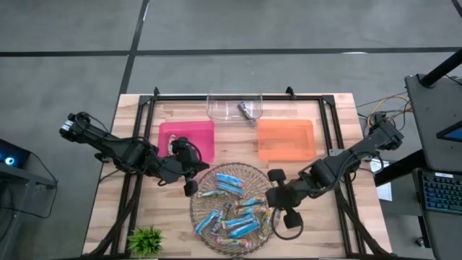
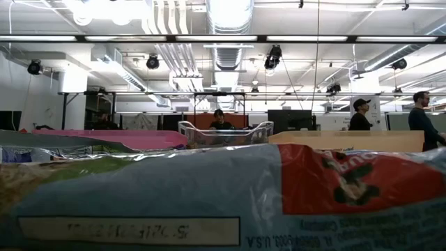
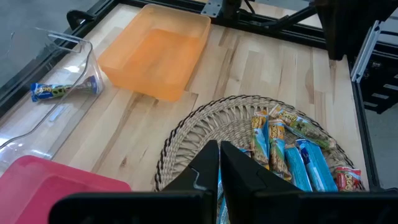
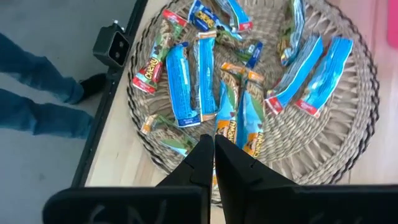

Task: Pick and place Granola Bars by type
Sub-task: Put the yellow granola bar into the yellow bin

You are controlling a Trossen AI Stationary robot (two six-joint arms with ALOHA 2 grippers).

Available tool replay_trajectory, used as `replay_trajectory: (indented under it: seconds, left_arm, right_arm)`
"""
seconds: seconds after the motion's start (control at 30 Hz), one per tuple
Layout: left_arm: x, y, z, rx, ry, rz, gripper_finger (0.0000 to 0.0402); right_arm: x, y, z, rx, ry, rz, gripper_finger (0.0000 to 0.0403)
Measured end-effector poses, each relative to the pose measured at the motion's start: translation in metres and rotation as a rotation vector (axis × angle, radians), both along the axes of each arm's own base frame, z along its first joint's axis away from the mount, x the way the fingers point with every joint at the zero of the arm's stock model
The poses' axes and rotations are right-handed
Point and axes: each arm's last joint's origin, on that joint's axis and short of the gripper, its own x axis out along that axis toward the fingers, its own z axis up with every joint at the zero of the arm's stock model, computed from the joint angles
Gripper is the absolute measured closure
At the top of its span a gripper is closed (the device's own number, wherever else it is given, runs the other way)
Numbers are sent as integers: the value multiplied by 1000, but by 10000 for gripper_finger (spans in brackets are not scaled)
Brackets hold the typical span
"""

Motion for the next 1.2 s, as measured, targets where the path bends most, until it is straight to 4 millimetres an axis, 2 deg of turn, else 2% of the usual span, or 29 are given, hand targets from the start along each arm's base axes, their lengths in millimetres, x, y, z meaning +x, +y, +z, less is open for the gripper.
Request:
replay_trajectory:
  seconds: [0.27,0.63,0.83,0.97,1.2]
  left_arm:
    - [0,0,0,3,1,-2,402]
    - [0,0,0,24,11,-15,402]
    - [-1,1,-1,45,12,-1,402]
    - [-1,2,-1,53,15,5,402]
    - [-1,2,-3,55,21,6,402]
  right_arm:
    - [6,1,-10,-13,36,-26,367]
    - [20,-4,-27,-33,94,-88,265]
    - [31,-10,-41,-57,131,-113,225]
    - [41,-13,-57,-91,168,-104,212]
    - [53,-14,-77,-130,207,-80,216]
